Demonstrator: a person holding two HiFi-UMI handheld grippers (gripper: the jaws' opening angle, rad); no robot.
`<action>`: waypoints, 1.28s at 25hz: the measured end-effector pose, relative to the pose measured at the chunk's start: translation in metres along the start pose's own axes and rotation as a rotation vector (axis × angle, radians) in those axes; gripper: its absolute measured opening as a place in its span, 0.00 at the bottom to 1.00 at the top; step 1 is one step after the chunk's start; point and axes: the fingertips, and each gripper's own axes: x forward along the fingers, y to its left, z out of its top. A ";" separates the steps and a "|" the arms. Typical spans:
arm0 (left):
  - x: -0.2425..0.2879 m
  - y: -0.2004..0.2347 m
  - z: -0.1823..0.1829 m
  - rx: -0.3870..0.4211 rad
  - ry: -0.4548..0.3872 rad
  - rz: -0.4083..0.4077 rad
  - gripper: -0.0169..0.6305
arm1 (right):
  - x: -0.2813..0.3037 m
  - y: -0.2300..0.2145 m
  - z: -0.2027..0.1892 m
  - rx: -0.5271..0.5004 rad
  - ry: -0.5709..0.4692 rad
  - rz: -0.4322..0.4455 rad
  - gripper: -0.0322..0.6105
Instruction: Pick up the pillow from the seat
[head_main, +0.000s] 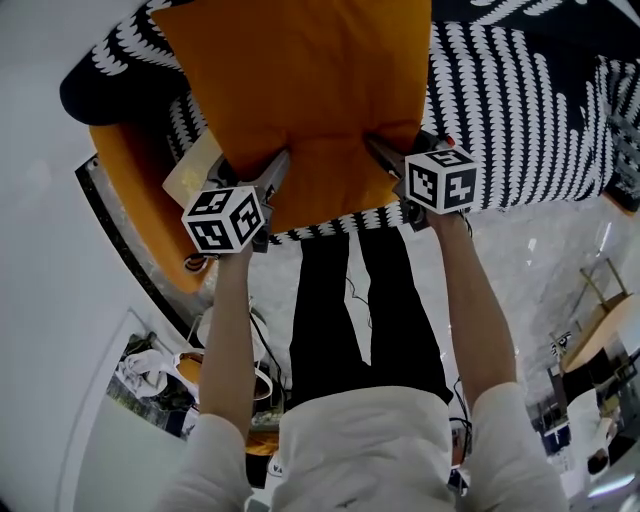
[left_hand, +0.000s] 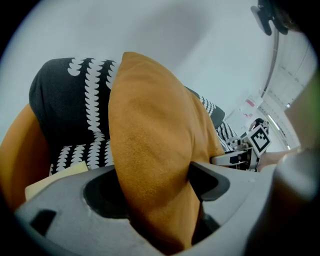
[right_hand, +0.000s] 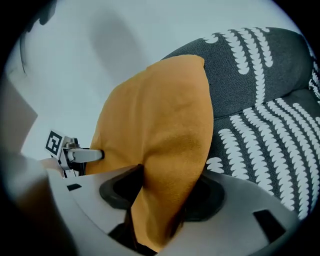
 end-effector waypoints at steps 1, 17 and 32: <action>-0.002 -0.001 0.000 -0.004 -0.006 0.002 0.62 | -0.003 0.002 0.000 0.003 -0.006 -0.006 0.43; -0.056 -0.057 0.016 -0.033 -0.026 0.018 0.56 | -0.079 0.029 0.007 0.053 -0.031 -0.035 0.38; -0.140 -0.121 0.053 -0.033 -0.144 0.032 0.56 | -0.177 0.077 0.047 -0.050 -0.133 -0.014 0.38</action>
